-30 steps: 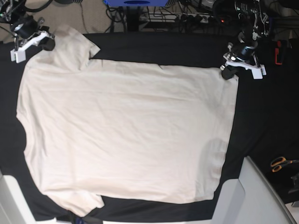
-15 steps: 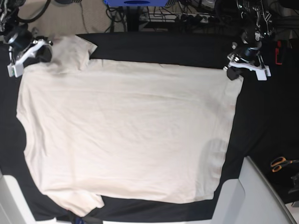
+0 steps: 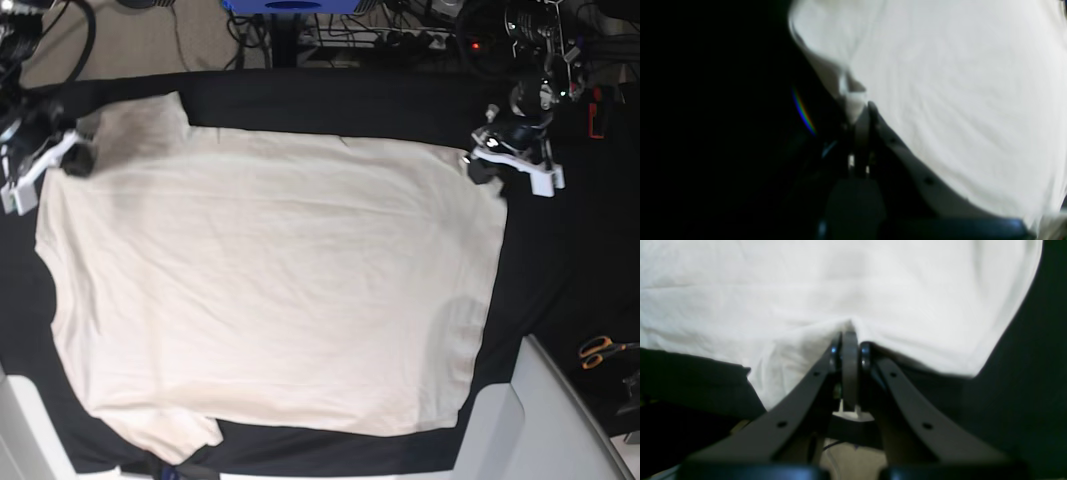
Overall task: Fold the T-shirt properly
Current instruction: 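Lift the held shirt edge with both grippers and fold it over the body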
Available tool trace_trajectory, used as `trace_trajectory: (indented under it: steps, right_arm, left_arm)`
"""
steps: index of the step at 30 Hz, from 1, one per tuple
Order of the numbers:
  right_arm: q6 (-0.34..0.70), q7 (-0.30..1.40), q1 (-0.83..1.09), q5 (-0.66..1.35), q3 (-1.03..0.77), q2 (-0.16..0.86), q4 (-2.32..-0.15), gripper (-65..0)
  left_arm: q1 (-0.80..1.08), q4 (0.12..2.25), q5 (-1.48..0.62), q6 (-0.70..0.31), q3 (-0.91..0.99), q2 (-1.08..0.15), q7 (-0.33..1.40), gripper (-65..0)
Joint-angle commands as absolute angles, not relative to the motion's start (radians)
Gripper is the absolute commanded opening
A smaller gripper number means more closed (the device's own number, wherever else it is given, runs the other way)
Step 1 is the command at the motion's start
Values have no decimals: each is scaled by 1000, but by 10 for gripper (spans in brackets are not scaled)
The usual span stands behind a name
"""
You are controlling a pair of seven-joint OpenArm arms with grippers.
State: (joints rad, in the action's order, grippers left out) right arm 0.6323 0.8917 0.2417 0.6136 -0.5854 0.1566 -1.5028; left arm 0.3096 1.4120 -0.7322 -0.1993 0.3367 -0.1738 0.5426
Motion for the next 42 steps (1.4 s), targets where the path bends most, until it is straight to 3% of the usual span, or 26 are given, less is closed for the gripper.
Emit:
trace_trajectory:
  steps: [1, 5, 22, 28, 32, 42]
  right_arm:
    - [636, 871, 216, 631, -590, 179, -1511, -645]
    - [634, 888, 154, 631, -590, 214, -1468, -645]
    - [634, 881, -70, 630, -585, 309, -1222, -645]
    - [596, 881, -101, 630, -470, 314, -1225, -645]
    - [562, 886, -94, 631, -458, 309, -1228, -645]
    - [561, 891, 114, 639, -510, 263, -1428, -645]
  left_arm:
    - [283, 1425, -743, -189, 321, -186, 522, -650]
    - [243, 1412, -743, -145, 268, -200, 522, -650]
    - [113, 1299, -743, -143, 263, -223, 524, -650]
    - [84, 1319, -745, -143, 268, -228, 561, -650]
    - [91, 1422, -745, -143, 272, -236, 664, -650]
    - [243, 1547, -745, -143, 354, -242, 667, -650]
